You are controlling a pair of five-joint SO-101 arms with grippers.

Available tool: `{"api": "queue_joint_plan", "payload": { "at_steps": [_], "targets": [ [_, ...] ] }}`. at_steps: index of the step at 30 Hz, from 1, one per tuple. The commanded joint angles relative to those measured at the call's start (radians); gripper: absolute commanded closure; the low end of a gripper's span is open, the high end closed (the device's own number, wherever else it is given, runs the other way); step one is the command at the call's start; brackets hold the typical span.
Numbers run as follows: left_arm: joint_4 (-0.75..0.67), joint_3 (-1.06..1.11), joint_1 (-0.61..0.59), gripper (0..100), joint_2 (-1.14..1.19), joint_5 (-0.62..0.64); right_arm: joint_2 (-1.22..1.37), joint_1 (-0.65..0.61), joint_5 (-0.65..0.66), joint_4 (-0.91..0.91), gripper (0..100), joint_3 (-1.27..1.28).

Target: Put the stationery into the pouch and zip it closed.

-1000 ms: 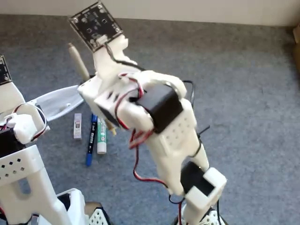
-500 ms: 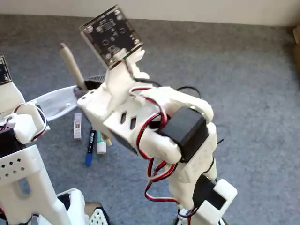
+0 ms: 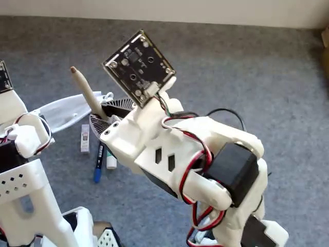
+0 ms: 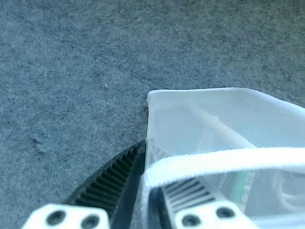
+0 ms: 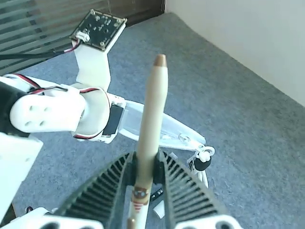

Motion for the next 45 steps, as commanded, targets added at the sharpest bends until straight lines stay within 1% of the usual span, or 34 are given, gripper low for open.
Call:
{"api": "queue_joint_plan", "payload": {
  "at_steps": [1, 4, 9, 13, 22, 27, 29, 31, 33, 37, 39, 42, 45],
  "targets": [
    [-0.011, 0.018, -0.019, 99, 0.019, 0.006, -0.093, -0.012, 0.017, -0.090, 99.5, 0.050],
    [-0.011, 0.018, -0.019, 99, 0.019, 0.006, -0.177, -0.019, -0.005, -0.128, 99.5, 0.125],
    [-0.011, 0.018, -0.019, 99, 0.019, 0.006, -0.335, -0.038, -0.006, -0.283, 99.5, 0.311],
    [-0.009, 0.018, -0.019, 99, 0.019, 0.006, -0.450, -0.039, -0.006, -0.498, 99.5, 0.550],
    [-0.006, 0.018, -0.019, 99, 0.019, 0.006, -0.730, -0.039, 0.002, -1.070, 99.5, 1.073],
    [-0.008, 0.018, -0.019, 99, 0.019, 0.006, -0.834, -0.044, 0.103, -1.267, 99.5, 1.233],
    [-0.009, 0.018, -0.019, 99, 0.019, 0.006, -0.858, -0.044, 0.104, -1.343, 99.5, 1.279],
    [-0.011, 0.018, -0.019, 99, 0.019, 0.006, -0.874, -0.042, 0.104, -1.428, 99.5, 1.345],
    [-0.011, 0.018, -0.018, 99, 0.019, 0.006, -0.875, -0.042, 0.104, -1.555, 99.5, 1.428],
    [-0.012, 0.018, -0.018, 99, 0.019, 0.006, -0.802, -0.044, 0.110, -1.923, 99.5, 1.601],
    [-0.012, 0.018, -0.018, 99, 0.019, 0.006, -0.734, -0.044, 0.110, -2.064, 99.5, 1.664],
    [-0.012, 0.018, -0.018, 99, 0.019, 0.006, -0.621, -0.044, 0.107, -2.196, 99.5, 1.709],
    [-0.012, 0.018, -0.018, 99, 0.019, 0.006, -0.522, -0.050, 0.106, -2.281, 99.5, 1.707]
  ]
}}
